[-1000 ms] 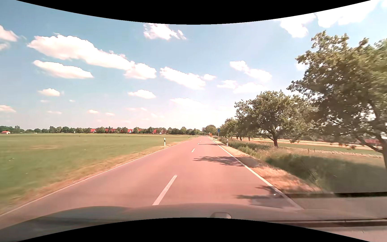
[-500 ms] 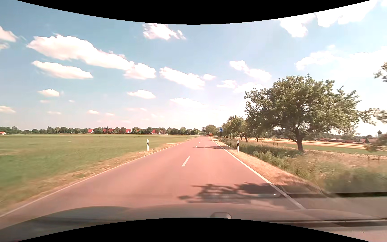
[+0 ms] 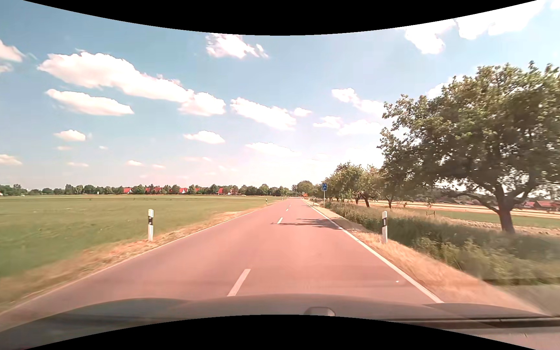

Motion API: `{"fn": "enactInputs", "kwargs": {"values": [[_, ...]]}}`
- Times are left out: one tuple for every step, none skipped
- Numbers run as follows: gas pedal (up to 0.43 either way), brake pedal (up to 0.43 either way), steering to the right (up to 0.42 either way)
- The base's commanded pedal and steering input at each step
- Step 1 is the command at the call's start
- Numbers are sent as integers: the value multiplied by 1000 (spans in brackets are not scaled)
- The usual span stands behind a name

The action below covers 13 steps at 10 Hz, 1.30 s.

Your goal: Follow the waypoints while adhering to traffic rules and regulations

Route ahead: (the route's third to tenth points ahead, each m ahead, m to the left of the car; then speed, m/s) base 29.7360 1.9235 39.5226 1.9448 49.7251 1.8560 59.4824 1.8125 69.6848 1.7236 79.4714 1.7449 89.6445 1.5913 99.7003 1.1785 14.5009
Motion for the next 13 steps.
{"fn": "enactInputs", "kwargs": {"values": [[177,0,0],[169,0,0],[169,0,0],[169,0,0],[169,0,1],[169,0,1],[169,0,2],[169,0,3],[169,0,3],[169,0,4],[169,0,5],[169,0,5],[169,0,5]]}}
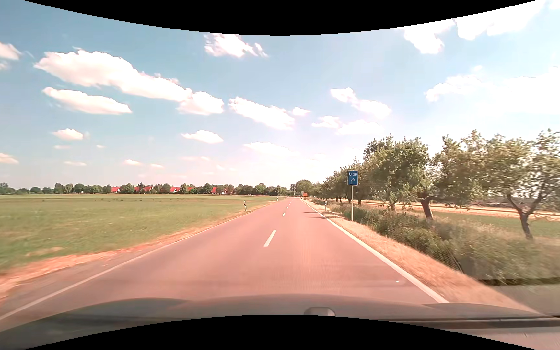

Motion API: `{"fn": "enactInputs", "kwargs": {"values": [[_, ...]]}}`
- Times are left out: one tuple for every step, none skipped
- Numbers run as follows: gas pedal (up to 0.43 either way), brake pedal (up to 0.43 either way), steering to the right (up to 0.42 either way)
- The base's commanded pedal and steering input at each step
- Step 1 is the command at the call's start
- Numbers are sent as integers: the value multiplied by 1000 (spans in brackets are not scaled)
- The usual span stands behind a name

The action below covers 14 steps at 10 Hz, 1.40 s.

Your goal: Follow the waypoints while adhering to traffic rules and regulations

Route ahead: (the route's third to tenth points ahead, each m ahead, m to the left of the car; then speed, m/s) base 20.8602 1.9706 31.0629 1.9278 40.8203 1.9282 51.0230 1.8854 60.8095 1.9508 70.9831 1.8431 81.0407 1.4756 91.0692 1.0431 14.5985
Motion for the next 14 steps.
{"fn": "enactInputs", "kwargs": {"values": [[169,0,4],[169,0,3],[169,0,3],[169,0,2],[169,0,2],[169,0,1],[169,0,1],[169,0,1],[169,0,1],[169,0,1],[169,0,0],[169,0,0],[169,0,0],[169,0,-1]]}}
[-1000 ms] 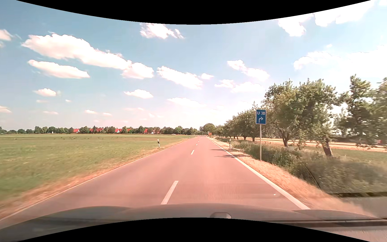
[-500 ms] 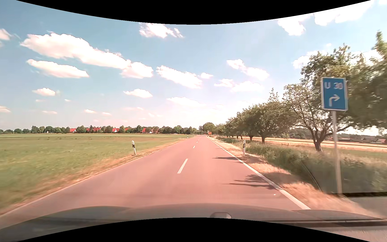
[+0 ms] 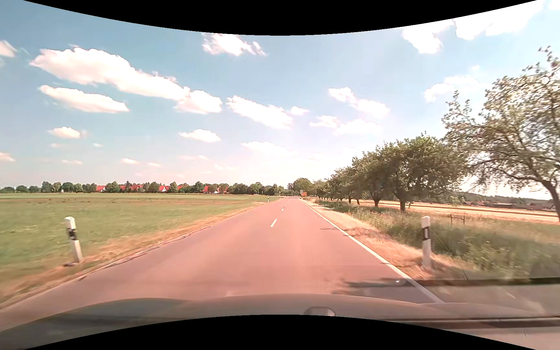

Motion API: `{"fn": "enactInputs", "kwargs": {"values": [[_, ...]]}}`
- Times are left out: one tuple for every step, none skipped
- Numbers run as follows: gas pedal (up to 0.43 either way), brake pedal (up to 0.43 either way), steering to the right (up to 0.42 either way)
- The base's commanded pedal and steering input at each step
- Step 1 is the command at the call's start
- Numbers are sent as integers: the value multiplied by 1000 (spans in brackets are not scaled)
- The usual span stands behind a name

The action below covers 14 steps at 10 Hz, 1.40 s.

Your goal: Follow the waypoints while adhering to traffic rules and regulations

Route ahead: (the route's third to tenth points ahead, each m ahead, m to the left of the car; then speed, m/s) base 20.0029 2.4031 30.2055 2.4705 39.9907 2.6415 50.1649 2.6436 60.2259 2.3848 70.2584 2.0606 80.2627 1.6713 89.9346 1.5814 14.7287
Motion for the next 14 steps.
{"fn": "enactInputs", "kwargs": {"values": [[169,0,-1],[169,0,-2],[169,0,-2],[169,0,-2],[169,0,-2],[169,0,-2],[169,0,-1],[169,0,-2],[169,0,-2],[169,0,-2],[169,0,-1],[169,0,-1],[169,0,-1],[169,0,-1]]}}
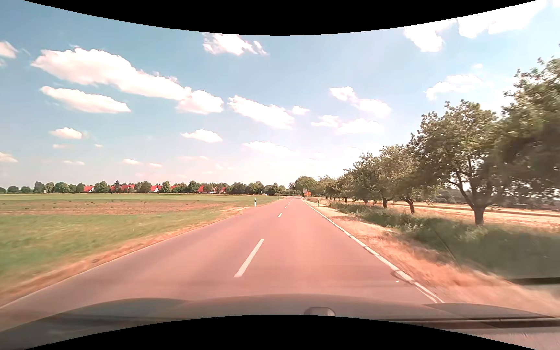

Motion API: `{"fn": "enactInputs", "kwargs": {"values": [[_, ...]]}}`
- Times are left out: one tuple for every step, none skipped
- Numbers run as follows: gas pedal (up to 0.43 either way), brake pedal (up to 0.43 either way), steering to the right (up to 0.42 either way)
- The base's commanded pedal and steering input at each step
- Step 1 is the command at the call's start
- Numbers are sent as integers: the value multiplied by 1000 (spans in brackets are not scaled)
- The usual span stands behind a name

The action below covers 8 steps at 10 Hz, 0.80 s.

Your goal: Follow the waypoints while adhering to traffic rules and regulations

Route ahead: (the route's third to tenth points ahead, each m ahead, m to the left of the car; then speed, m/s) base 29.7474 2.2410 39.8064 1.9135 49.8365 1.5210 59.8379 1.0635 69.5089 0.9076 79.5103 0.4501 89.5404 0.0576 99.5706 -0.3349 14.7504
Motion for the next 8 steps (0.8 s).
{"fn": "enactInputs", "kwargs": {"values": [[169,0,-1],[169,0,-1],[169,0,-1],[169,0,0],[169,0,0],[169,0,0],[169,0,0],[169,0,0]]}}
